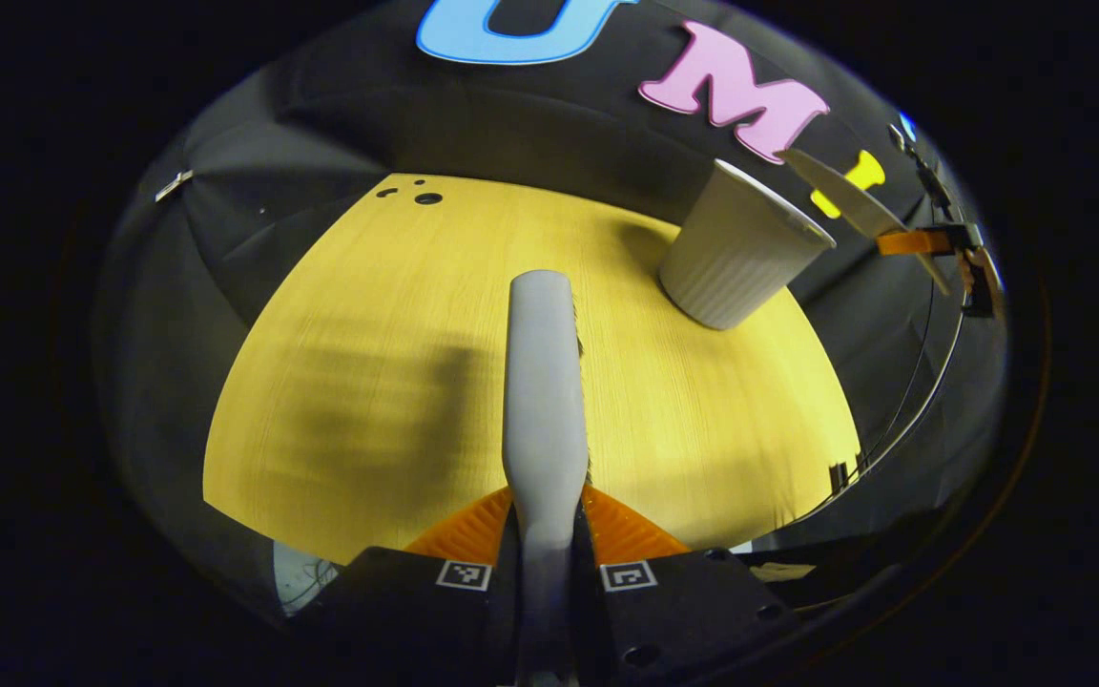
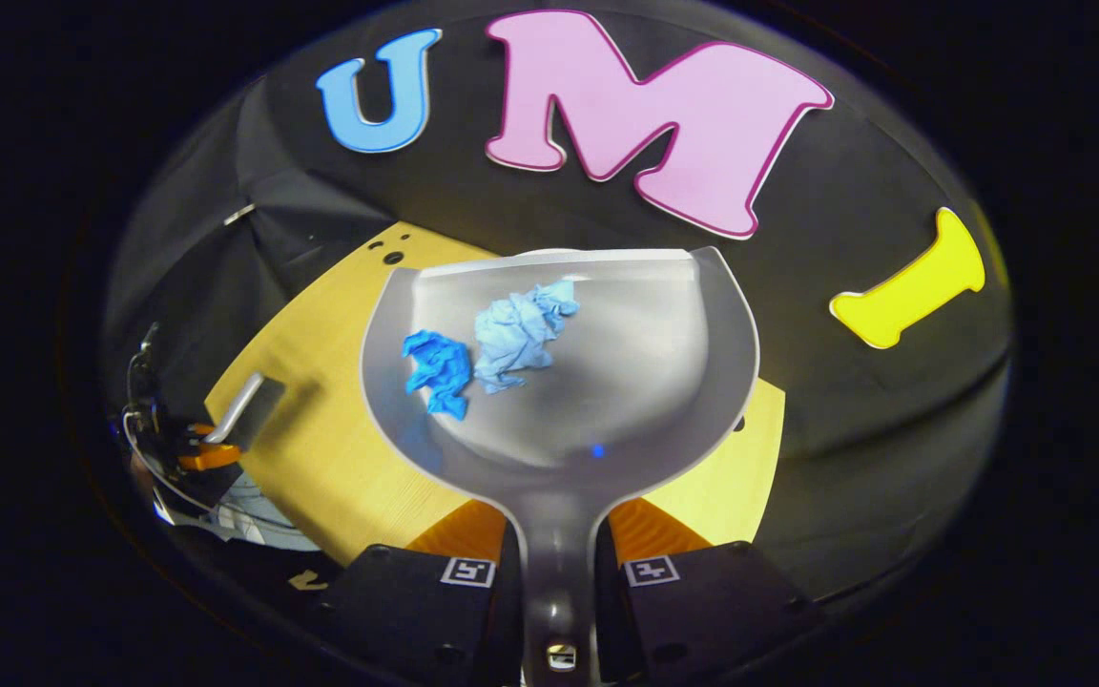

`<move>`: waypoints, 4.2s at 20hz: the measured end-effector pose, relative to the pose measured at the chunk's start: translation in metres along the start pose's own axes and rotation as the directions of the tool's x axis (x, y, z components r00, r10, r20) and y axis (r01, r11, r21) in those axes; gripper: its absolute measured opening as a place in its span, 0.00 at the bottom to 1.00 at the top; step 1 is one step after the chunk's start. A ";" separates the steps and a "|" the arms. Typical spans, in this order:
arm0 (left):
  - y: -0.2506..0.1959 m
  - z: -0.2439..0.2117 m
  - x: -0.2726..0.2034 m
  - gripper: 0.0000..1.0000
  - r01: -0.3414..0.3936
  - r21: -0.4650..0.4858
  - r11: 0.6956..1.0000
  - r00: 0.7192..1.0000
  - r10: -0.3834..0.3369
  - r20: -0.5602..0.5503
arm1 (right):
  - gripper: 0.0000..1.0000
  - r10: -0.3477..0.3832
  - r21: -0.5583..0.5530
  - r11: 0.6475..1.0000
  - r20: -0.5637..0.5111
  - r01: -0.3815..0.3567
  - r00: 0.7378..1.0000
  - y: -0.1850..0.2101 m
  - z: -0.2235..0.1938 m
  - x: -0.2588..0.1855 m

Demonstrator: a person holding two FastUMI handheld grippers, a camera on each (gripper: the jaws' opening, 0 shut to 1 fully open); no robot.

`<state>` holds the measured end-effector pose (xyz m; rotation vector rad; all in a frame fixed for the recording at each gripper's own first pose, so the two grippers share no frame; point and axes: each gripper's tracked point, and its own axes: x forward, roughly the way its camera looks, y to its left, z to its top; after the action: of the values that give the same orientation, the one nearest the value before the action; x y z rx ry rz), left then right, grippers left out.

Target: Pick up the small broom and dustpan from the desktop, sweep the trash into the dustpan with the broom, and then empty the trash into the garbage bin.

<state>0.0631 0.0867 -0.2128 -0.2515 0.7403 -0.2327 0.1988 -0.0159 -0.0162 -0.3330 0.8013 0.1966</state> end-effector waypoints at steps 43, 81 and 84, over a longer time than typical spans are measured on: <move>-0.006 0.014 0.022 0.28 0.031 0.035 0.999 0.994 -0.028 -0.104 | 0.34 -0.594 -0.619 0.040 0.616 0.784 0.517 -0.043 0.043 0.043; 0.024 -0.027 0.004 0.27 -0.048 -0.027 0.998 0.999 0.049 0.003 | 0.34 -0.085 -0.065 0.992 0.331 0.112 0.940 0.030 0.080 -0.020; 0.040 -0.036 -0.003 0.28 -0.067 -0.059 0.996 0.998 0.067 0.009 | 0.29 0.003 -0.096 0.995 0.280 0.025 0.960 0.030 0.076 -0.027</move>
<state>0.0406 0.1205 -0.2489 -0.2835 0.7445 -0.1460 0.2224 0.0382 0.0463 -0.3924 0.5102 0.2670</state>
